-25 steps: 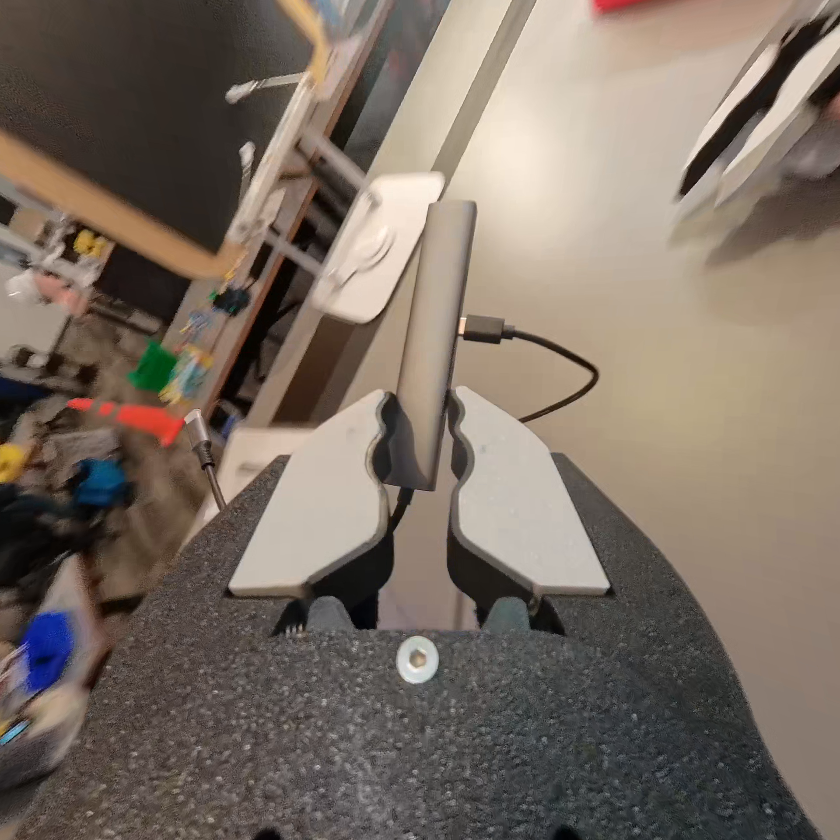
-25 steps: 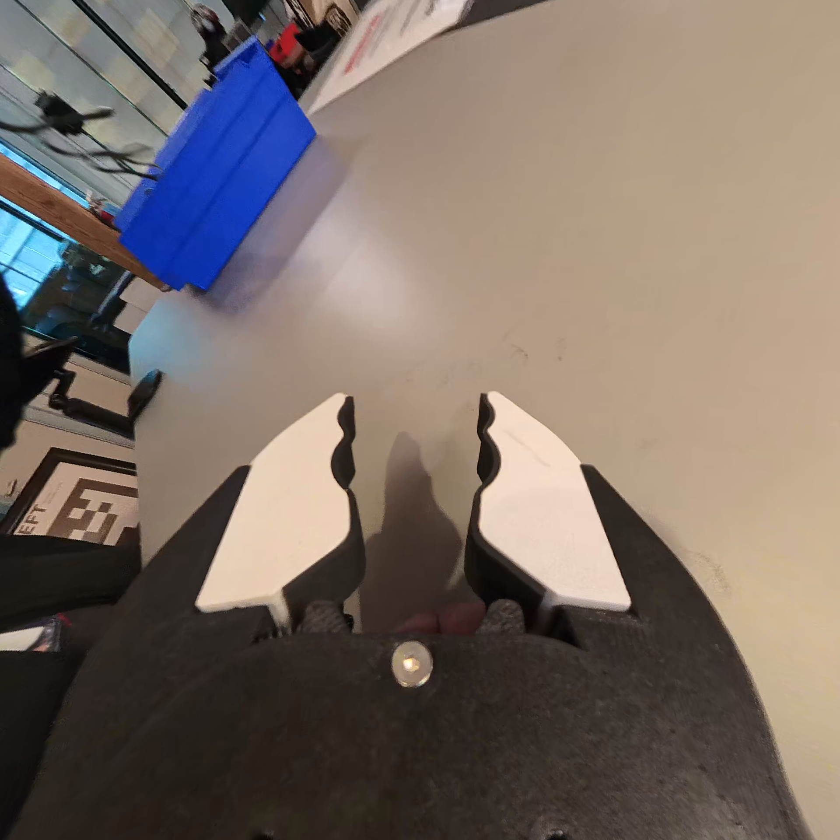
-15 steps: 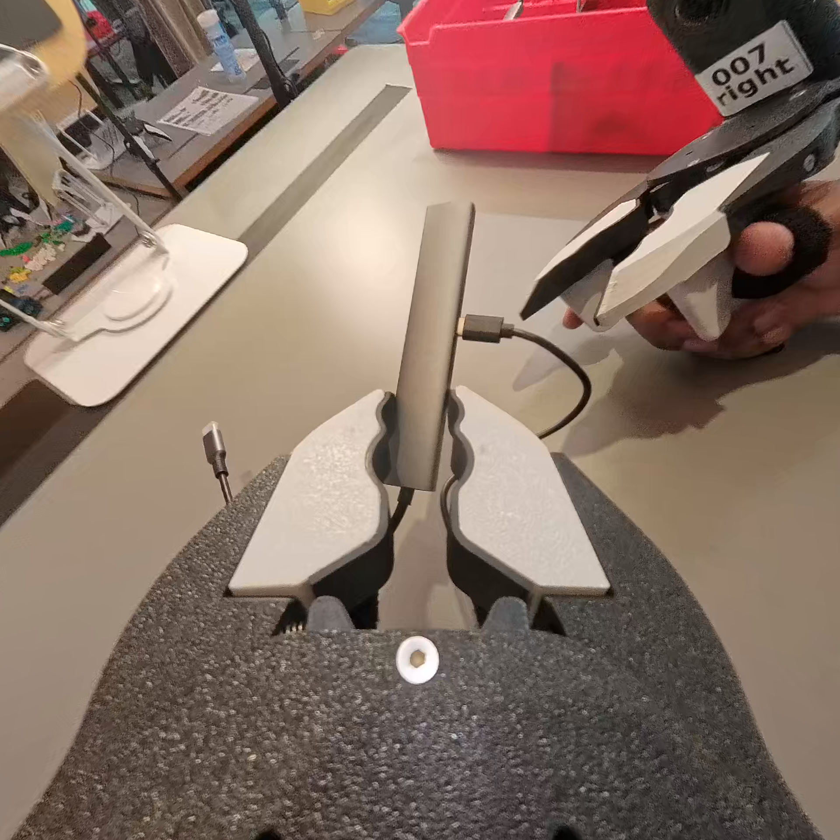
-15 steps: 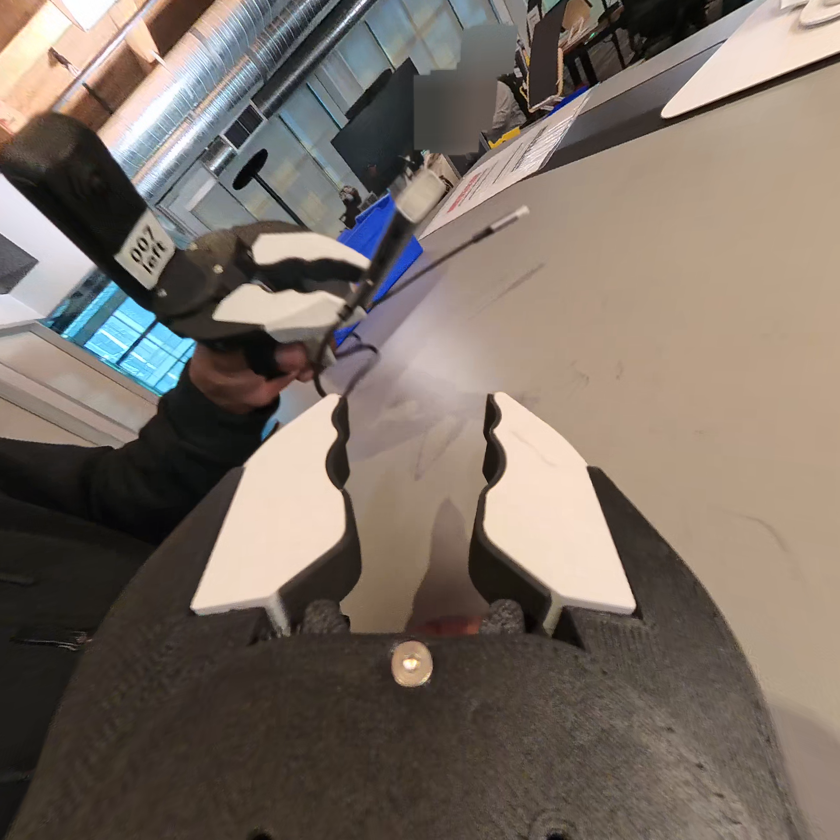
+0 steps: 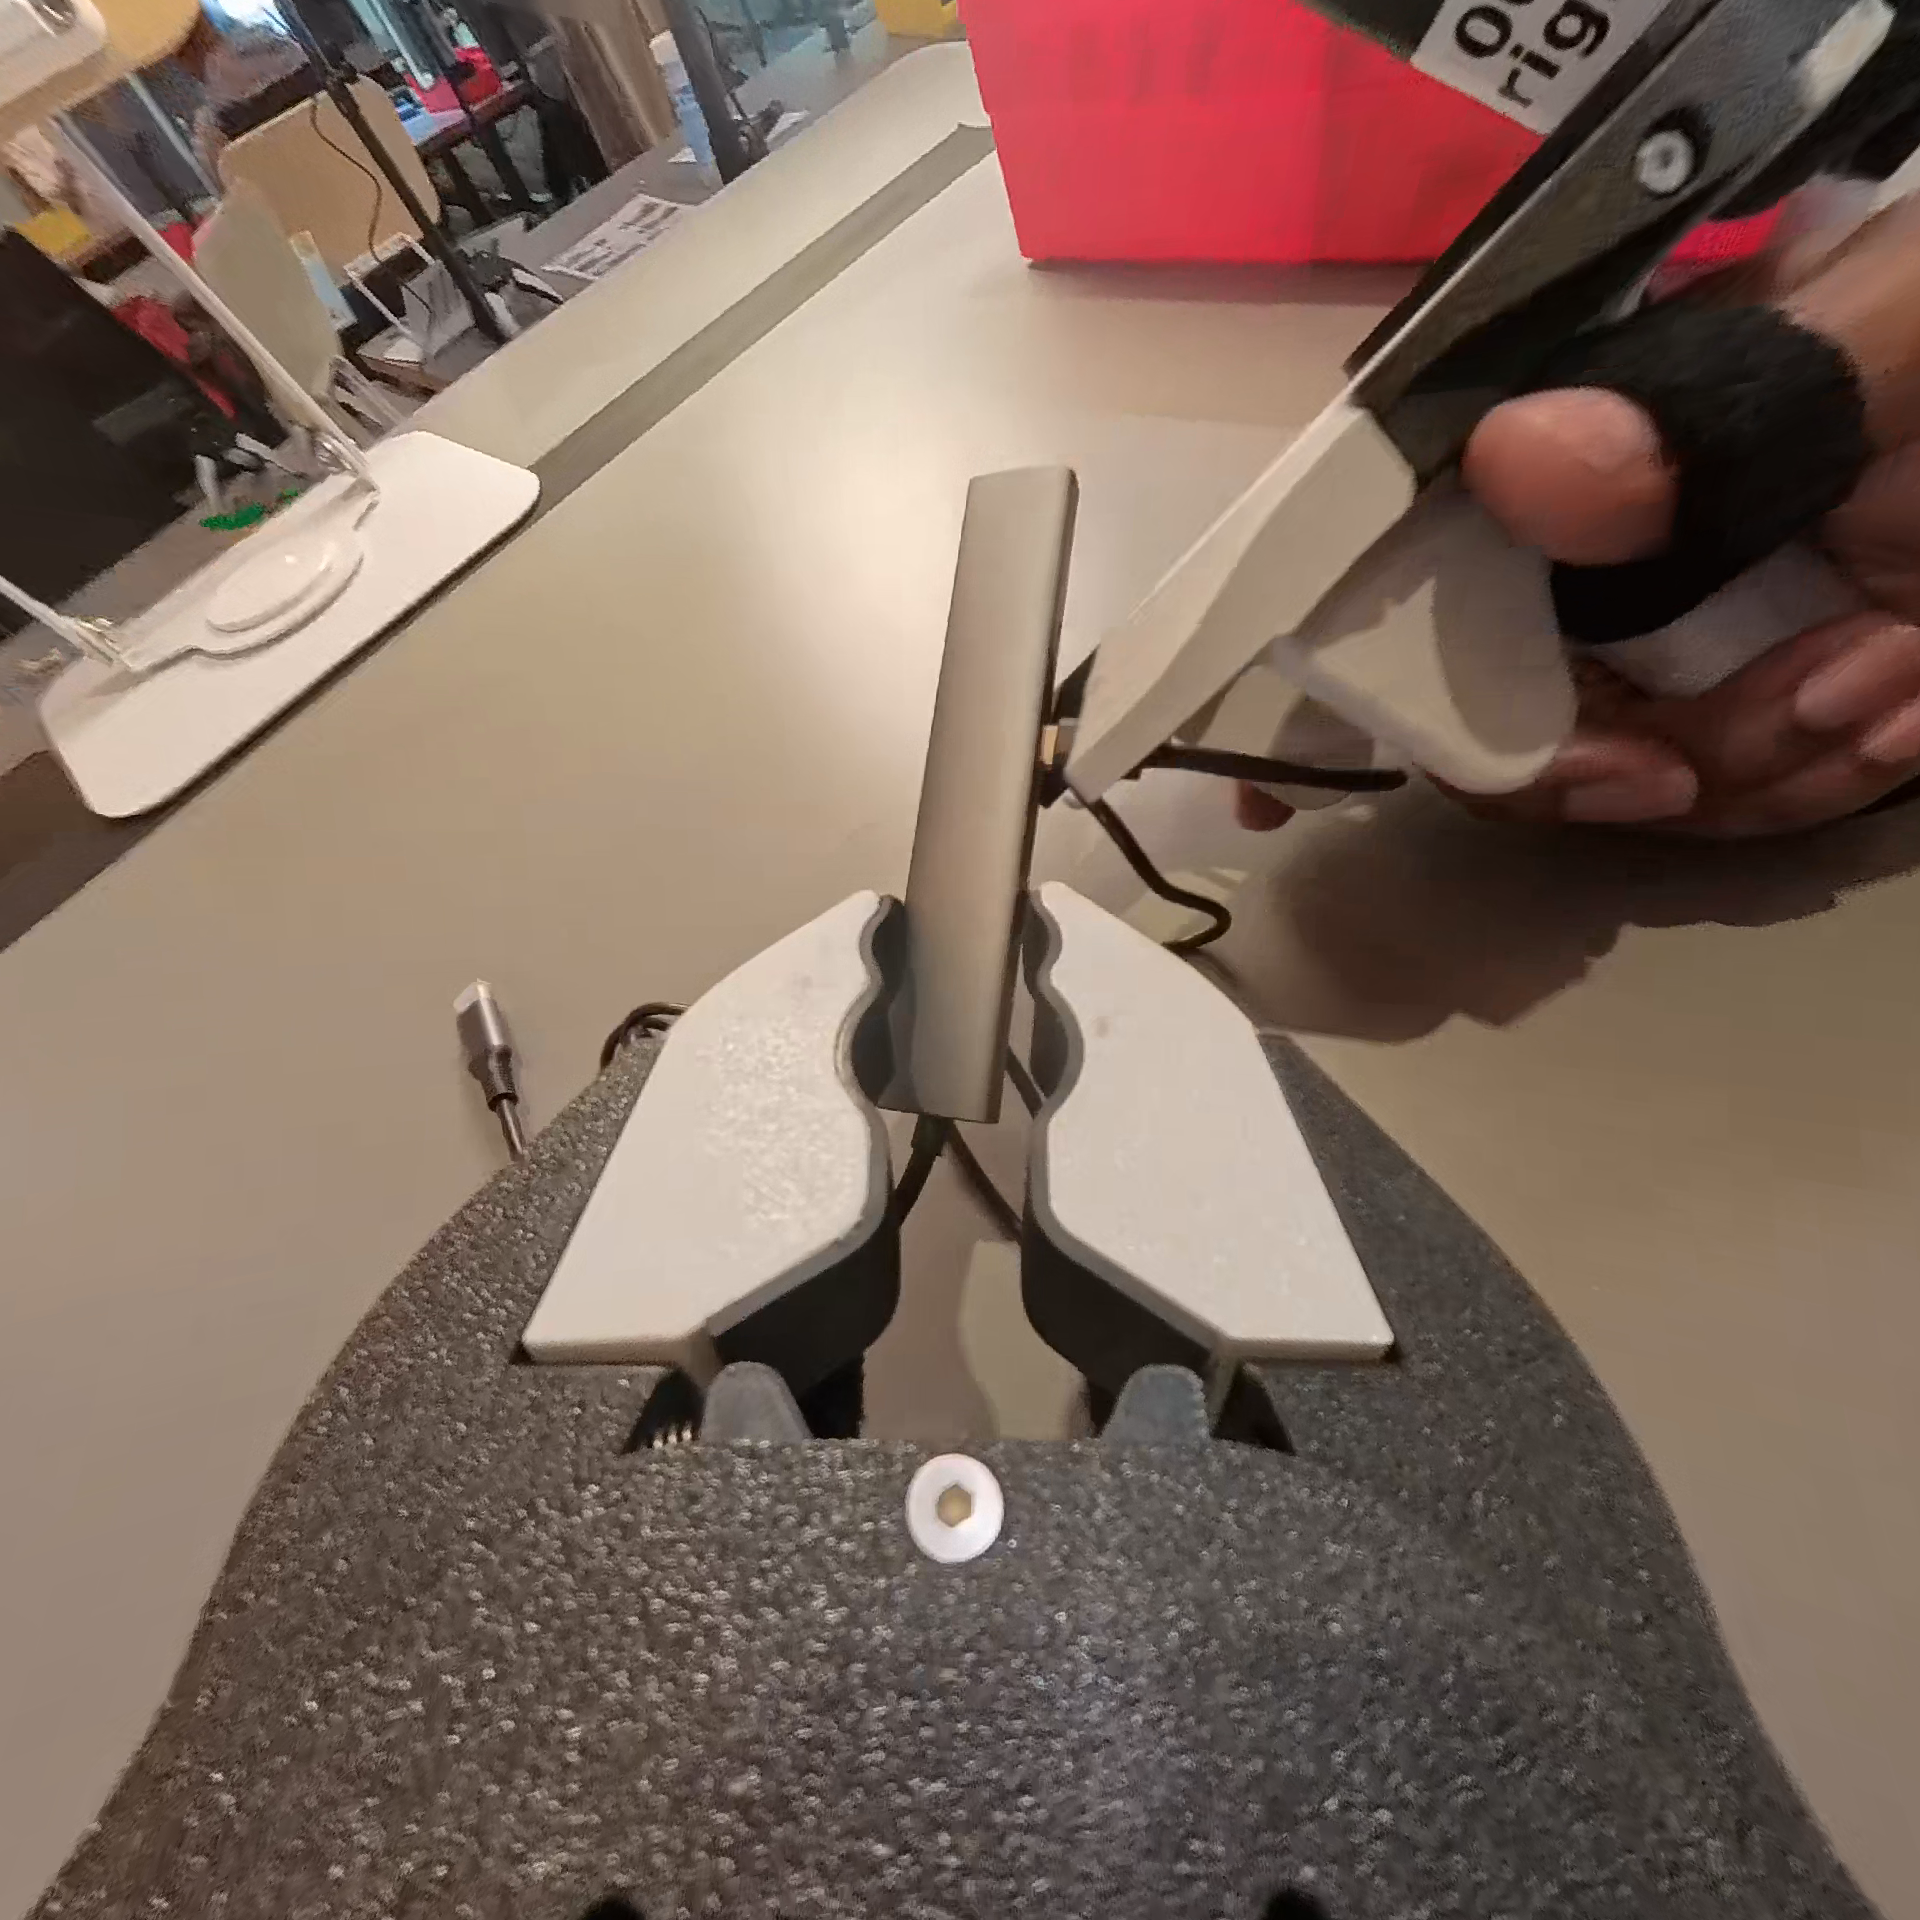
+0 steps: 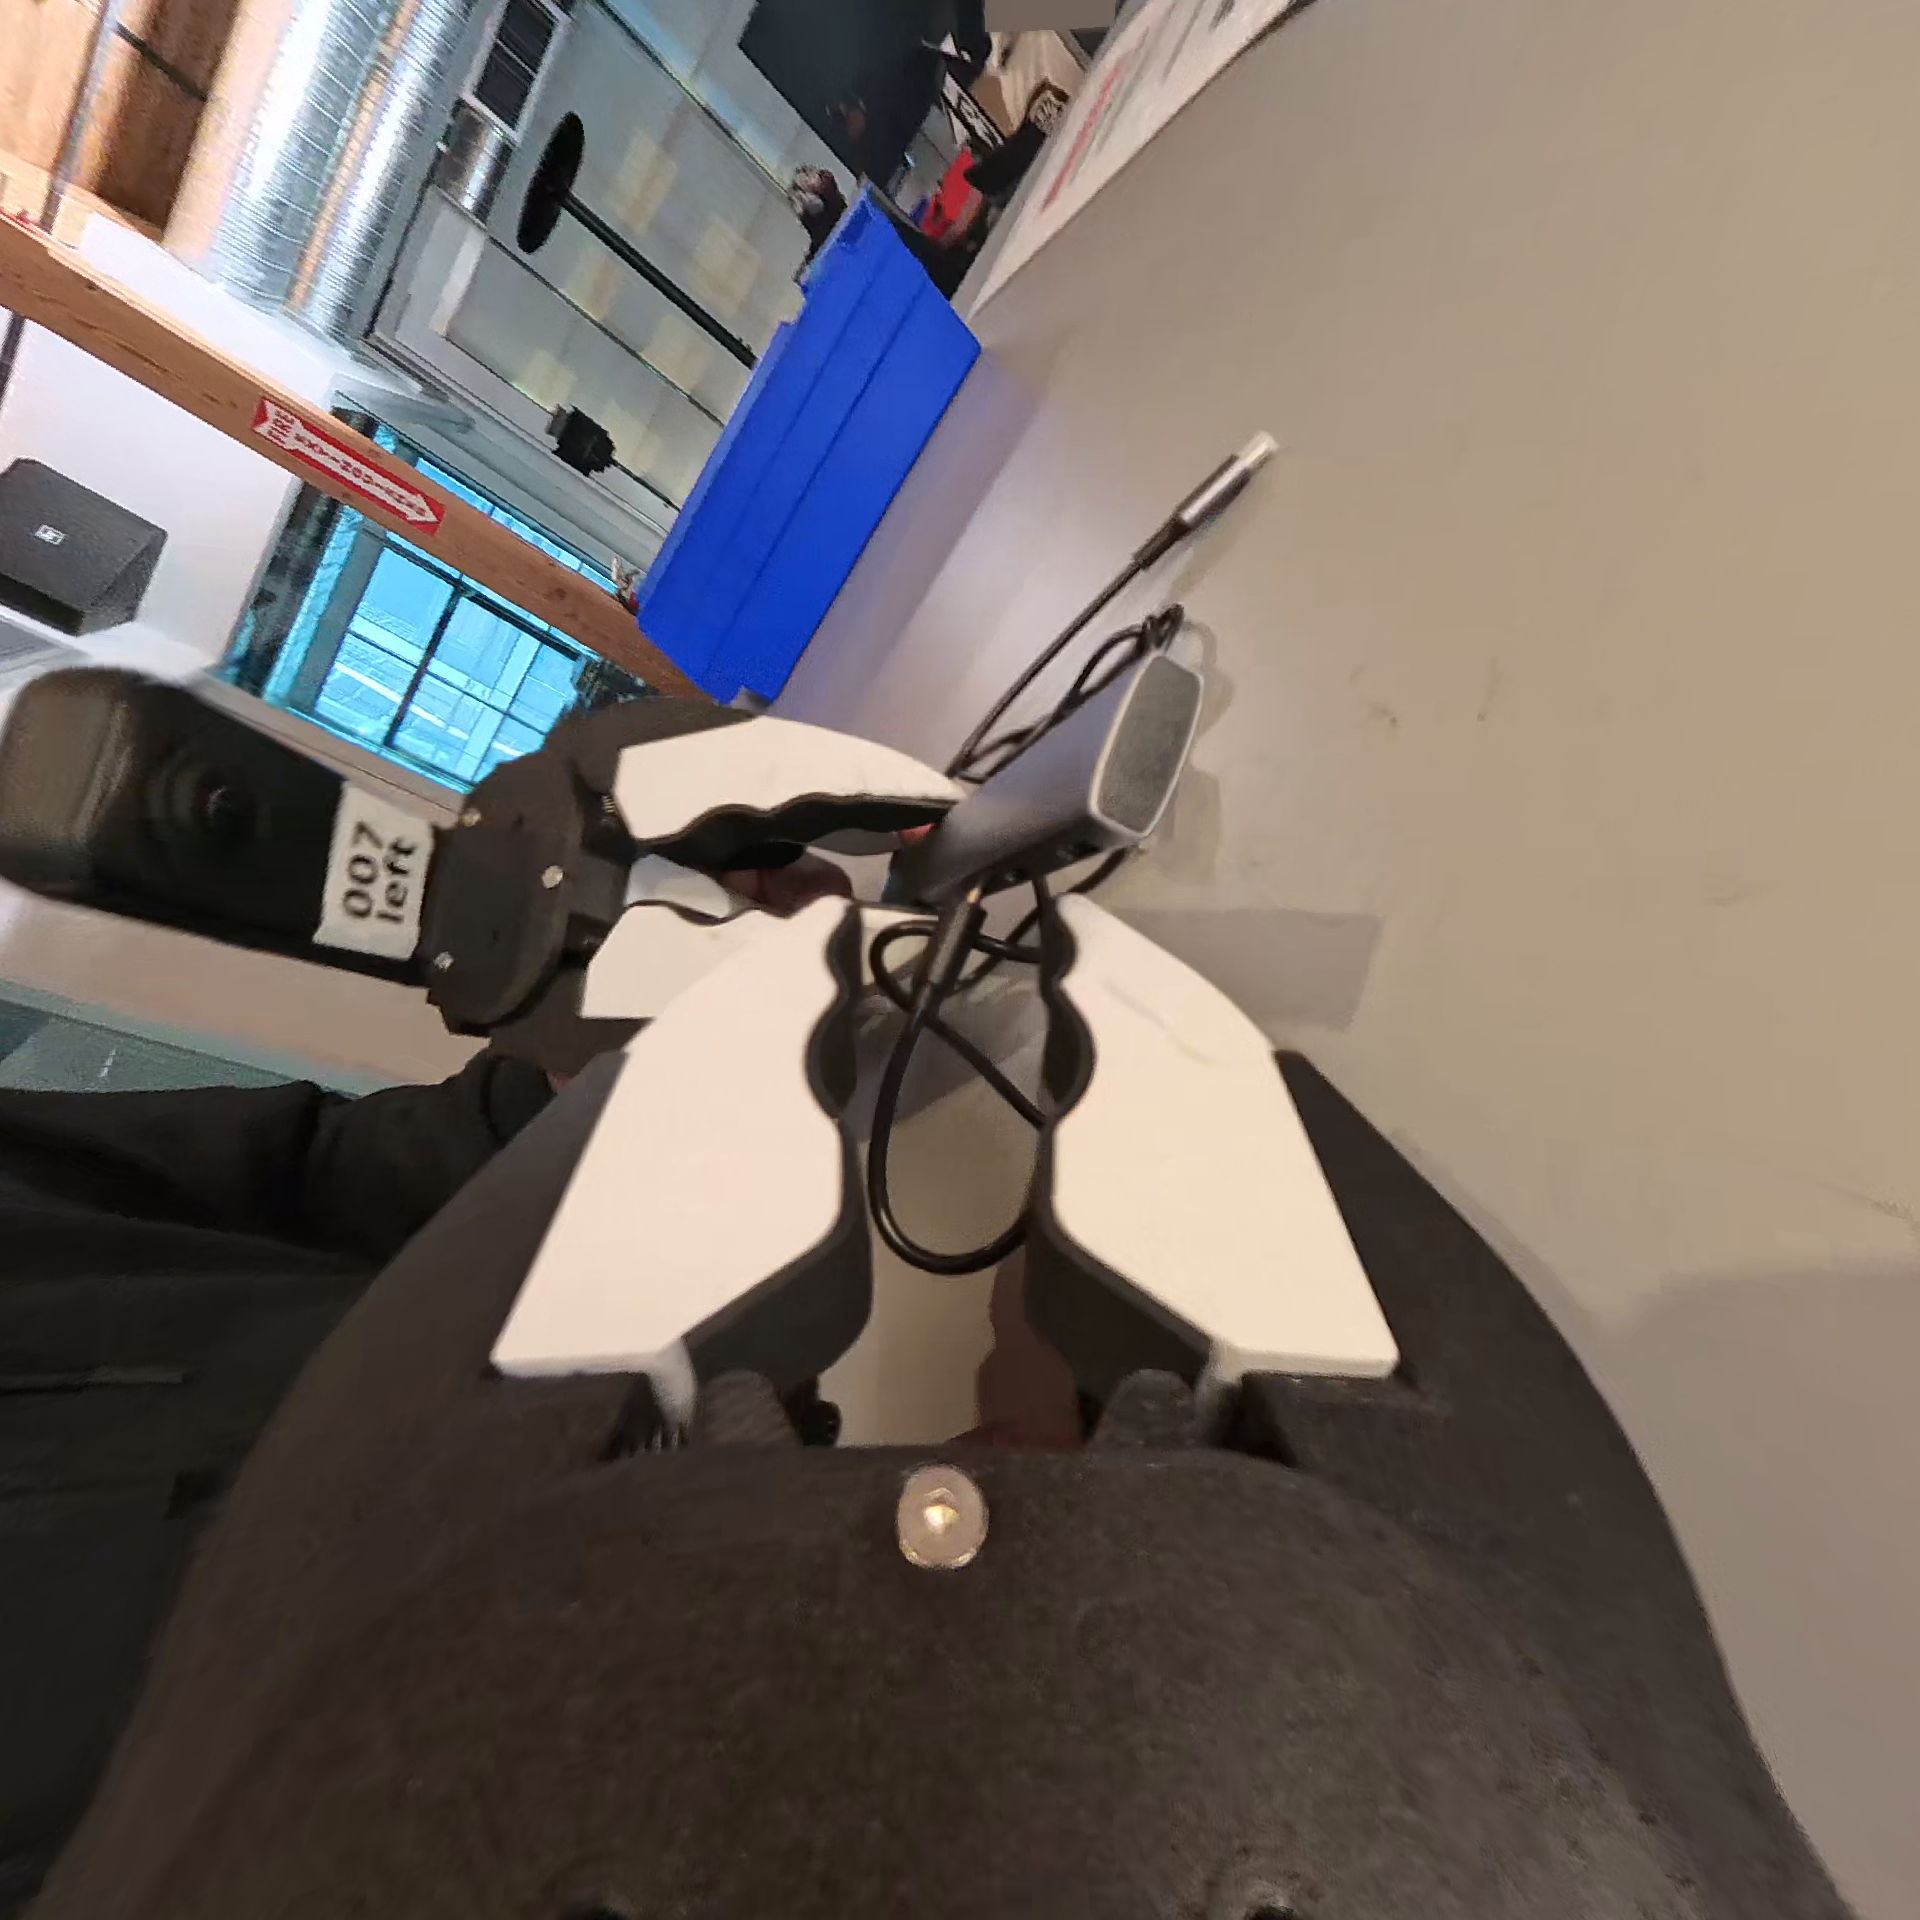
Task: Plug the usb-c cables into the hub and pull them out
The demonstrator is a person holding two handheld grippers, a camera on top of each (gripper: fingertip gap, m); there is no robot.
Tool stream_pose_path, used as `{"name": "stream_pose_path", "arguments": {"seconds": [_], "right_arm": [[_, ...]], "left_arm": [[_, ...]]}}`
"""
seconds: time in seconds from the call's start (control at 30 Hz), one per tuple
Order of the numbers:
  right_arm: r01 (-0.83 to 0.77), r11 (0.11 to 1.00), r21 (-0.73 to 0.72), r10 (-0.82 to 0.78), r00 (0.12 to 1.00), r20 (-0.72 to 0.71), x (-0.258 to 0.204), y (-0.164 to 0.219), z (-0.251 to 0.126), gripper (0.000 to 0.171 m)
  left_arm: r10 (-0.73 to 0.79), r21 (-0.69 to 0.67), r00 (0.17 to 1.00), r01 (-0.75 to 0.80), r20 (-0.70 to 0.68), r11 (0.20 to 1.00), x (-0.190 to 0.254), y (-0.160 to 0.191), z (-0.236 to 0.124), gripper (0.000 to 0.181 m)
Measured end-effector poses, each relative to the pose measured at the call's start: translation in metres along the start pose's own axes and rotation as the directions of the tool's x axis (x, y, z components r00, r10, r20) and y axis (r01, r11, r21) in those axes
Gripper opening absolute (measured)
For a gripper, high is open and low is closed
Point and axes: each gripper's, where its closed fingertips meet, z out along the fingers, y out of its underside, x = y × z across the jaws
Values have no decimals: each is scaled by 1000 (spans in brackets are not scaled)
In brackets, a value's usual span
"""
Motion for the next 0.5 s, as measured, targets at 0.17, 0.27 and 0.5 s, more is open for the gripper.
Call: {"name": "stream_pose_path", "arguments": {"seconds": [0.17,0.27,0.5], "right_arm": [[31,999,-36,-32,999,-26,1,4,4,9],[69,995,-68,-69,998,2,-5,10,6,7],[252,955,-154,-245,968,62,-26,31,12,6]], "left_arm": [[54,-38,998,-53,12,998,4,5,4,22],[57,-39,998,-58,-29,998,8,5,5,27],[108,-53,933,-135,-344,989,35,14,-9,31]]}}
